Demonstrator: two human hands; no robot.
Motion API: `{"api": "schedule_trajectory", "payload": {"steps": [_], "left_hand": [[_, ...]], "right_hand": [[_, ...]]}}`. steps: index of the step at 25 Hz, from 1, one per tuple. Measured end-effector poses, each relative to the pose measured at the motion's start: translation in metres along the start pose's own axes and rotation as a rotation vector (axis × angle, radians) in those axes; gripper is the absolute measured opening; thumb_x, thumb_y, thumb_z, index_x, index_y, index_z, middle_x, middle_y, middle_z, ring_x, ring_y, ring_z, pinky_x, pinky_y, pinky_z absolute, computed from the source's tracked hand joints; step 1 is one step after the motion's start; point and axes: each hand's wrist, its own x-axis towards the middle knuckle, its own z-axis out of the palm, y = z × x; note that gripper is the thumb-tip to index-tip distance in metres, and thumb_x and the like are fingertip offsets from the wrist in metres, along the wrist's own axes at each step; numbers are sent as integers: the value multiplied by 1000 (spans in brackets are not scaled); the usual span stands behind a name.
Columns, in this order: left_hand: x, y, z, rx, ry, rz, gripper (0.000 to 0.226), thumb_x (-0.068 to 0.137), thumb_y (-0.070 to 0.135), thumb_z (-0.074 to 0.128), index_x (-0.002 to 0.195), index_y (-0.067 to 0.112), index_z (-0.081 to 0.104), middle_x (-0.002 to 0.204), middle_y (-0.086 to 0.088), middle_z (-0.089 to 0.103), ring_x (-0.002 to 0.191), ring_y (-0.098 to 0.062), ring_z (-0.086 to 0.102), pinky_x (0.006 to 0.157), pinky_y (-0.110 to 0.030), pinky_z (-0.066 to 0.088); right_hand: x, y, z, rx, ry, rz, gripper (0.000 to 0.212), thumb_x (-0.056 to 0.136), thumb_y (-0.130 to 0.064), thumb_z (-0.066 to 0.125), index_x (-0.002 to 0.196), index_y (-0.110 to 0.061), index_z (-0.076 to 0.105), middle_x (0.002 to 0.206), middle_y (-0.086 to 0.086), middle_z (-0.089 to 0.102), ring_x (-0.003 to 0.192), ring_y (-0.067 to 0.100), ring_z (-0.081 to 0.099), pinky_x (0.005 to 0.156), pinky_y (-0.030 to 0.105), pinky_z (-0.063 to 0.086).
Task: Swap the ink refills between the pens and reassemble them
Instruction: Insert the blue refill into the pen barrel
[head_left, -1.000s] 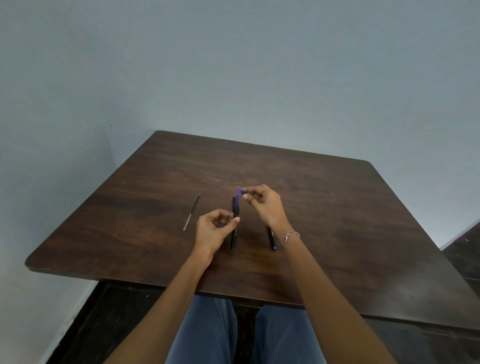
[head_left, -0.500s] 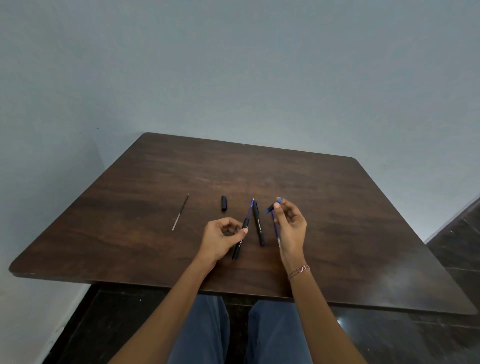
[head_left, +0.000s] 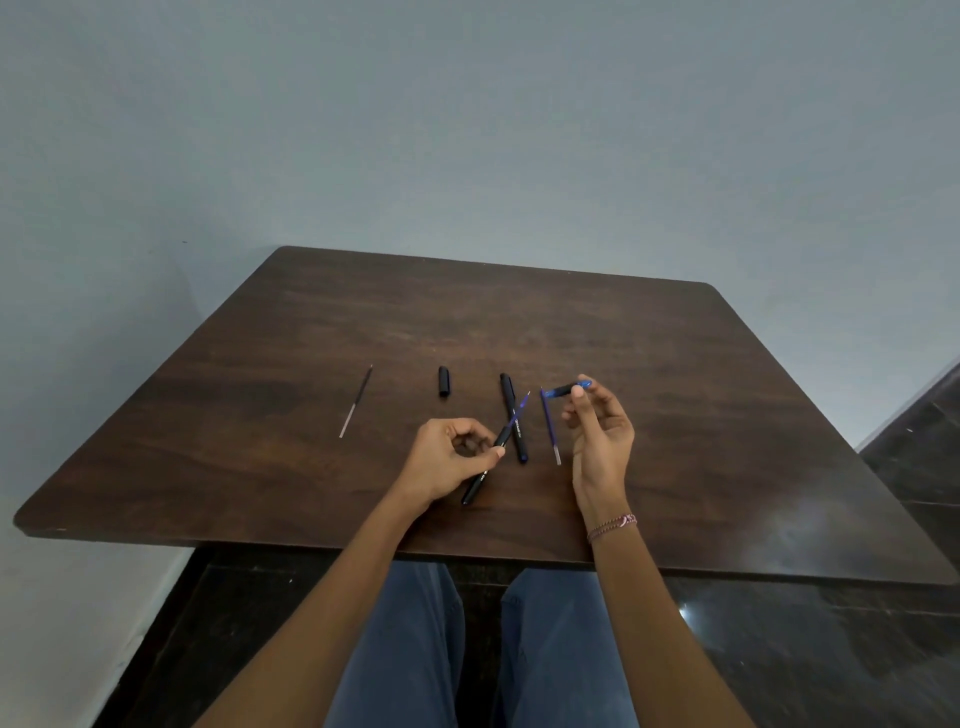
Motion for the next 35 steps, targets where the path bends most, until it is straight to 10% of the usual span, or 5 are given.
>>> {"api": "schedule_trajectory", "payload": {"steps": [35], "left_hand": [[-5, 7, 0, 70, -38, 57, 10, 74, 5, 76, 79, 10, 69, 67, 2, 64, 61, -3, 60, 63, -17, 50]], "right_hand": [[-4, -4, 2, 58, -91, 57, 16, 86, -1, 60, 96, -12, 66, 79, -6, 71, 67, 5, 61, 63, 16, 52]]}}
